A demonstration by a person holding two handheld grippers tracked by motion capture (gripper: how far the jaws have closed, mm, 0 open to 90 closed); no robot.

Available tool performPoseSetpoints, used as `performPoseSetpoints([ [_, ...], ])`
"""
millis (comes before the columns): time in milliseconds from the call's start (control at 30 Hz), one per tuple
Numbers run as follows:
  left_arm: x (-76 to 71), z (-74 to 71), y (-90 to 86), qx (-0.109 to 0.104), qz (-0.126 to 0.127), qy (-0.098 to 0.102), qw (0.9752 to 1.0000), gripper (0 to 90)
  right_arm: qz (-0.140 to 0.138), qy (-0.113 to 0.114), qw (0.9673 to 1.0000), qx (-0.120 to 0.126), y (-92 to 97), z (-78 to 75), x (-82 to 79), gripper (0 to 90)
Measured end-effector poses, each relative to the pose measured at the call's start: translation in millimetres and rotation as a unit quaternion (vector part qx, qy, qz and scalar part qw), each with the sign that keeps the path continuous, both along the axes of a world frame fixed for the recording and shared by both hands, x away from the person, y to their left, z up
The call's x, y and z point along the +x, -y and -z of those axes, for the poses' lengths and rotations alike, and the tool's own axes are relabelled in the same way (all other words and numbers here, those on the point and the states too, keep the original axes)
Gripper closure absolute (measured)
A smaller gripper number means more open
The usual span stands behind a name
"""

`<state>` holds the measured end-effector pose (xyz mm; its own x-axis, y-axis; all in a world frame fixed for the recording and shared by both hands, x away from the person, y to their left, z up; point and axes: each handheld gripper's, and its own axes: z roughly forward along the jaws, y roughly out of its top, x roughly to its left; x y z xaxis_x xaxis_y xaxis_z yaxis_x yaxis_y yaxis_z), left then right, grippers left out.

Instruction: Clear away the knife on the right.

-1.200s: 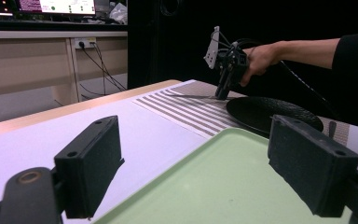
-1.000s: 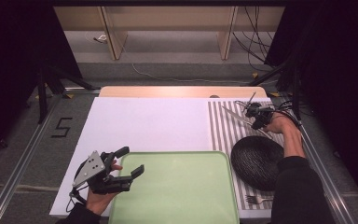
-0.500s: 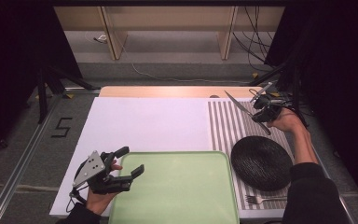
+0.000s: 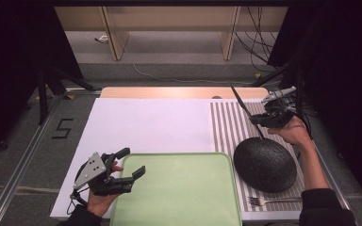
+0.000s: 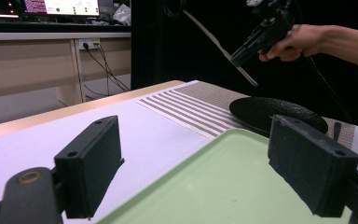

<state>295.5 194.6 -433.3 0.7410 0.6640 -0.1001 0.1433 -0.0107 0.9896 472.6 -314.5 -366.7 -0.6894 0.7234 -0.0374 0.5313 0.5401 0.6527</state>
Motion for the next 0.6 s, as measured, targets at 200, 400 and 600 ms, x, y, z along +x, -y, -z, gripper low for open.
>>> performPoseSetpoints([
  [200,0.1,0.2,0.0,0.003,-0.002,0.001,1.0000,17.1,-0.004,0.007,0.9977,0.067,-6.6,-2.9,-29.3,80.4],
  [400,-0.1,-0.1,-0.6,0.002,-0.005,0.003,1.0000,16.5,-0.031,0.016,0.9942,0.102,-15.4,-1.3,-47.2,80.4],
  [600,-0.6,-0.8,-1.3,0.002,-0.006,0.004,1.0000,16.1,-0.042,0.014,0.9922,0.116,-28.7,-4.7,-62.2,80.4],
])
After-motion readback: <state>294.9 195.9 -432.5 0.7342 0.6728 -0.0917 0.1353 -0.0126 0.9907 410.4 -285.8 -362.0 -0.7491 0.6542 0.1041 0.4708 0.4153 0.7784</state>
